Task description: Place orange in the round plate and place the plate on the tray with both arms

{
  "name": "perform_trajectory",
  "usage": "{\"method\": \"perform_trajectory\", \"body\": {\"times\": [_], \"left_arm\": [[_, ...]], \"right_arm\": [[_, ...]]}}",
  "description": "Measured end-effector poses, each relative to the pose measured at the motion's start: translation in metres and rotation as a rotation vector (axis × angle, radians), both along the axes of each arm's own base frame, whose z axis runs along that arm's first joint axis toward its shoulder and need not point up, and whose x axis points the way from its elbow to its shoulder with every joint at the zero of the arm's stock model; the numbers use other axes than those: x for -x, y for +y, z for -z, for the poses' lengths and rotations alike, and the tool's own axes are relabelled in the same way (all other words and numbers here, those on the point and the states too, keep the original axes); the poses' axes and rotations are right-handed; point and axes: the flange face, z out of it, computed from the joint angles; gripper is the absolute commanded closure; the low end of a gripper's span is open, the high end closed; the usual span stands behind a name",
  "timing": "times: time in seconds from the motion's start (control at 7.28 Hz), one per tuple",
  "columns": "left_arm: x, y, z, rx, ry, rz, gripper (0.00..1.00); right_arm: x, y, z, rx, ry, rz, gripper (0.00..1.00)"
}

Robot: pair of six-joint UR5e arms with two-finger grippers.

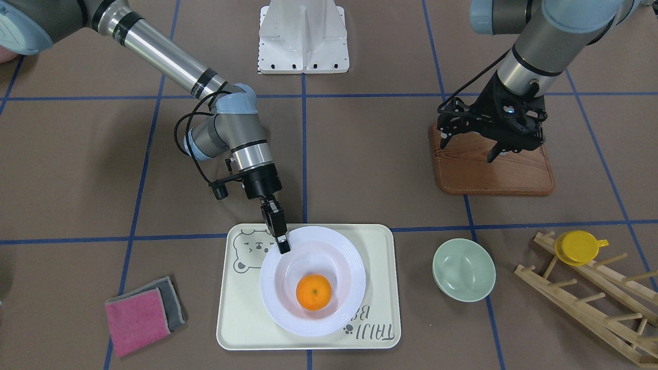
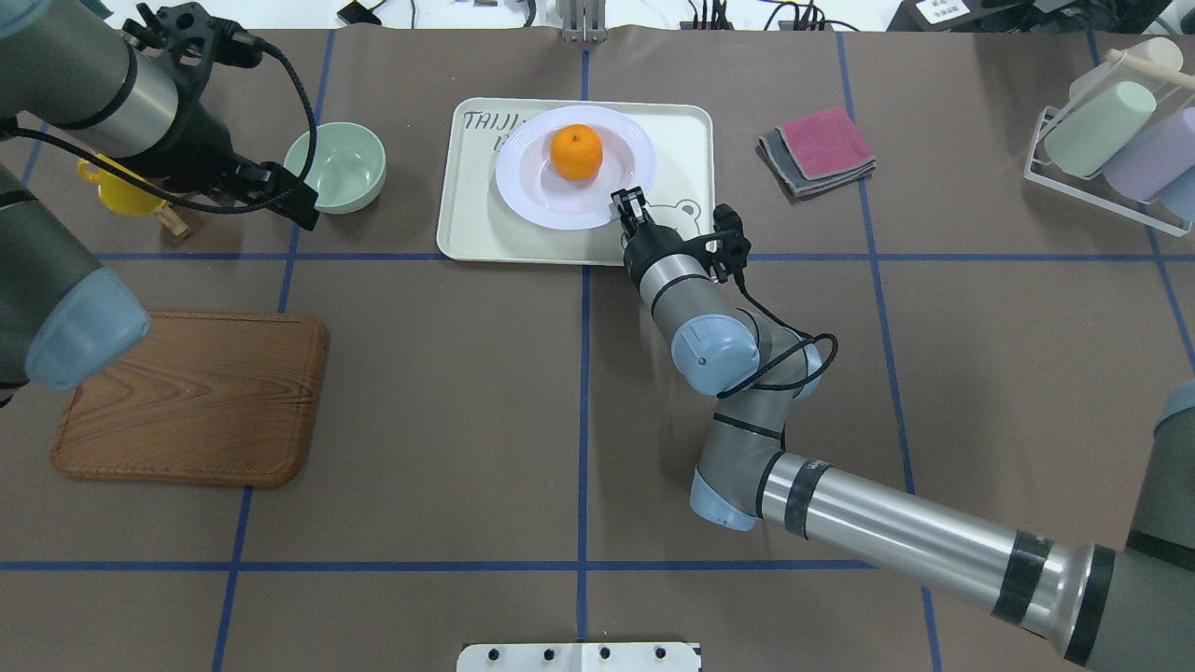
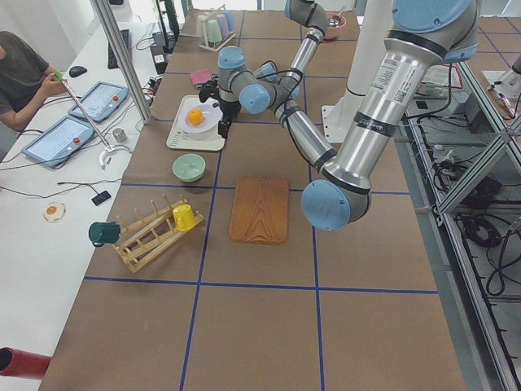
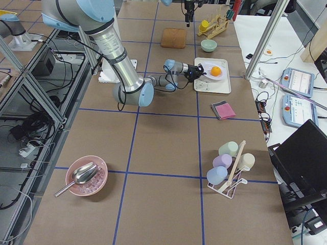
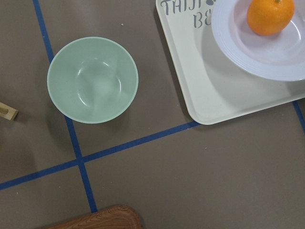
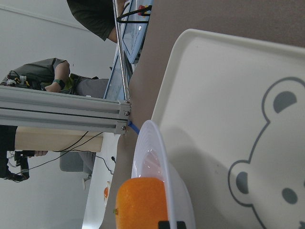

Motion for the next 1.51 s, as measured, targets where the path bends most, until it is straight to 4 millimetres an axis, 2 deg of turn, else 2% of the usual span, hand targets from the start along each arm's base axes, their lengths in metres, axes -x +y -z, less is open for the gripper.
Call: {"method": "perform_trajectory", "body": {"times": [0.27,0.69,0.82,0.96,1.1,1.24,1.37,1.51], "left_arm": [[0.000,0.000,0.001,0.005,0.003,0.004,0.01],[0.000,0.001,0.002,0.007,0.005,0.007,0.01],[0.000,0.001,0.002,0.007,0.004,0.007,0.01],[0.001,0.002,-0.001,0.008,0.001,0.007,0.01],[0.003,0.002,-0.007,0.010,-0.005,0.006,0.01],[0.005,0.003,-0.014,0.011,-0.013,0.003,0.01],[0.010,0.006,-0.026,0.003,-0.030,-0.008,0.01],[0.018,0.008,-0.038,-0.019,-0.050,-0.024,0.01]], "right_arm": [[-0.015,0.013,0.003,-0.015,-0.031,0.008,0.00],[-0.071,0.077,-0.005,-0.063,-0.095,0.069,0.00],[-0.086,0.089,-0.006,-0.103,-0.065,0.129,0.00],[-0.099,0.089,-0.009,-0.175,0.028,0.213,0.00],[-0.121,0.075,-0.020,-0.264,0.154,0.300,0.00],[-0.155,0.054,-0.040,-0.346,0.281,0.392,0.00],[-0.203,0.034,-0.070,-0.442,0.426,0.507,0.00],[-0.255,0.023,-0.106,-0.546,0.570,0.621,0.00]]}}
